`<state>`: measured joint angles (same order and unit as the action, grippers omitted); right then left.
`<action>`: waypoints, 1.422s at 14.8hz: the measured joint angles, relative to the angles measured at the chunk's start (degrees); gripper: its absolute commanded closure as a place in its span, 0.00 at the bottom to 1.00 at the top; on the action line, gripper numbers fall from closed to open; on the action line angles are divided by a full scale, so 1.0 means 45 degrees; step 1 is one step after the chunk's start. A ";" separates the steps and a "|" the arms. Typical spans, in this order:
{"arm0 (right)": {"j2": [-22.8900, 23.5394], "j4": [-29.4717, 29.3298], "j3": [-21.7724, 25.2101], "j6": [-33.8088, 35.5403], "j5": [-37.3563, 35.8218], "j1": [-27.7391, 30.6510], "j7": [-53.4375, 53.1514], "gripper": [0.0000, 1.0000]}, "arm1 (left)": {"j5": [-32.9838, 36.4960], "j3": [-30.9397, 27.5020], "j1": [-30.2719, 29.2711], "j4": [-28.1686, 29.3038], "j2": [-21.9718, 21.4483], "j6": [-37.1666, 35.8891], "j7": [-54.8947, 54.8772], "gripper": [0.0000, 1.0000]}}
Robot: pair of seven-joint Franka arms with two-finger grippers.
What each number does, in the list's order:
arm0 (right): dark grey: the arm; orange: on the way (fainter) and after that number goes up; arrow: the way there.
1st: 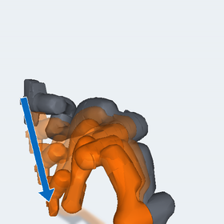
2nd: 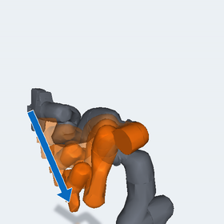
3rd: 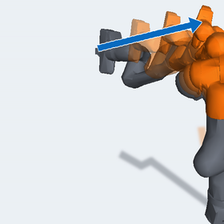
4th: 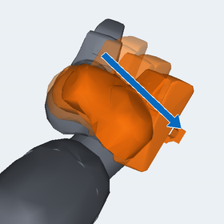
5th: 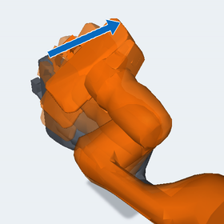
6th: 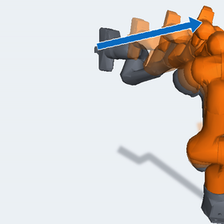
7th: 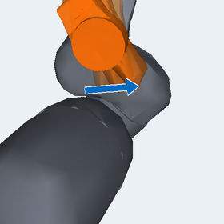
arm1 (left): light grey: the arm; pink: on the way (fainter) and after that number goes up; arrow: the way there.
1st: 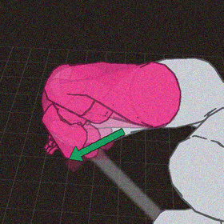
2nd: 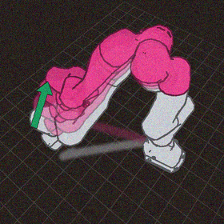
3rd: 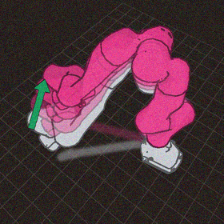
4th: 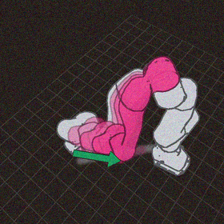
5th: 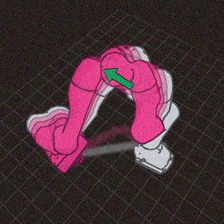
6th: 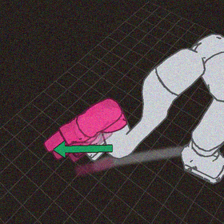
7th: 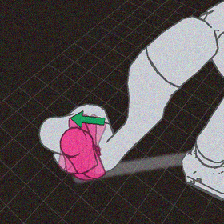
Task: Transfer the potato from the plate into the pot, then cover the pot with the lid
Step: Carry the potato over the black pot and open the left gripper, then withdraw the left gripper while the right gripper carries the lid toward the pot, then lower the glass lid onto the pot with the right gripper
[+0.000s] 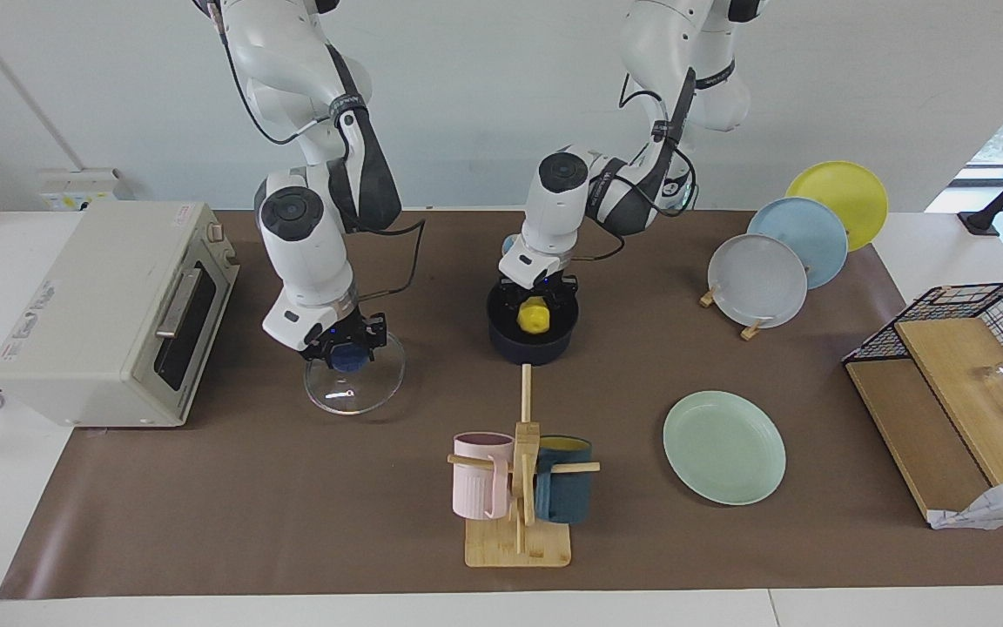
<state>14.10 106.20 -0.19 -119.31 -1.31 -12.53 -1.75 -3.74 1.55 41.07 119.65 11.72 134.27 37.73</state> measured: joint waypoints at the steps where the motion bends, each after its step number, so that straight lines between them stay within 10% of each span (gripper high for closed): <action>1: 0.0000 0.0000 0.0000 0.0000 0.0000 0.0000 0.0000 1.00 | 0.0000 0.0002 0.0006 0.0024 0.0000 0.0001 -0.0064 0.85; 3: 0.0000 0.0000 0.0000 0.0000 0.0000 0.0000 -0.0003 1.00 | 0.0000 0.0003 0.0012 0.0027 -0.0001 0.0002 -0.0310 0.00; 11: 0.0001 -0.0050 -0.0003 0.0085 0.0008 -0.0107 -0.0226 1.00 | 0.0002 -0.0227 -0.0425 -0.0614 -0.0863 -0.1268 -0.0829 0.00; 21: 0.0430 -0.3638 -0.0080 0.3023 0.0029 -0.3839 -0.6682 1.00 | 0.0562 -0.0466 -0.6656 -0.5428 -0.3200 -0.7656 -0.5408 0.00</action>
<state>16.03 89.83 -0.55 -105.71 -1.18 -29.80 -31.82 -1.21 -0.55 11.12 95.23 -2.68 99.82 13.39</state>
